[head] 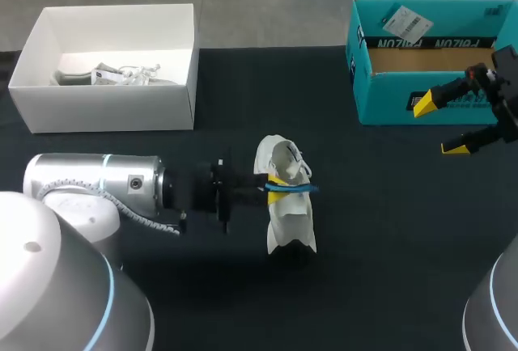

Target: Take the shoe out of the shoebox, open the shoe tongue, remove and reinsert the insole, then place the shoe into the shoebox

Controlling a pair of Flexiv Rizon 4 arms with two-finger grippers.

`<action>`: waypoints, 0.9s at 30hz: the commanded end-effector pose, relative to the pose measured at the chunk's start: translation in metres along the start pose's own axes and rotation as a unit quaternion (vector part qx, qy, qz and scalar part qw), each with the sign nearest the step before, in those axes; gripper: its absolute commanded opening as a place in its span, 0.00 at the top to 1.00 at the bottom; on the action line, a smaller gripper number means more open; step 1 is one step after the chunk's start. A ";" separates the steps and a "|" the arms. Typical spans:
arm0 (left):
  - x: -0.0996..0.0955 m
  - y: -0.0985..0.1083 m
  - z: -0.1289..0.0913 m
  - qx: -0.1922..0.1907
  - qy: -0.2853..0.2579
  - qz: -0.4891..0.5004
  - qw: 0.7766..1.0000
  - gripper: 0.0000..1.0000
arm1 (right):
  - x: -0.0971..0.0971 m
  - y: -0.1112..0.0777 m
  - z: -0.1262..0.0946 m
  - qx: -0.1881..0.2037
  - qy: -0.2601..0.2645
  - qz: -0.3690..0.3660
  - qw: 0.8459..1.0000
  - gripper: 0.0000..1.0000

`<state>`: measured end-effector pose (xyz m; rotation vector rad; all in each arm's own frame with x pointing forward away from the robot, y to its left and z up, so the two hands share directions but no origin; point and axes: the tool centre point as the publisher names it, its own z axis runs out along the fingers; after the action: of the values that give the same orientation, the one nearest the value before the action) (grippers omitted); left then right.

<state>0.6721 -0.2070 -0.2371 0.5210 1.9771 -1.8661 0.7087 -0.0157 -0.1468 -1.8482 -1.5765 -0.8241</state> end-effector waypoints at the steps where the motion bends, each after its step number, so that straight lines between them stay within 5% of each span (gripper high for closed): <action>1: 0.007 0.005 0.013 -0.001 -0.012 -0.006 1.000 1.00 | 0.000 -0.001 0.001 -0.001 -0.001 0.000 1.000 0.00; 27: 0.007 0.070 0.019 -0.058 -0.042 0.000 0.997 1.00 | 0.000 -0.001 0.001 -0.001 -0.001 0.000 1.000 0.00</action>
<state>0.7001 -0.2143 -0.2971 0.4084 2.0107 -1.7476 0.7087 -0.0157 -0.1468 -1.8482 -1.5765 -0.8241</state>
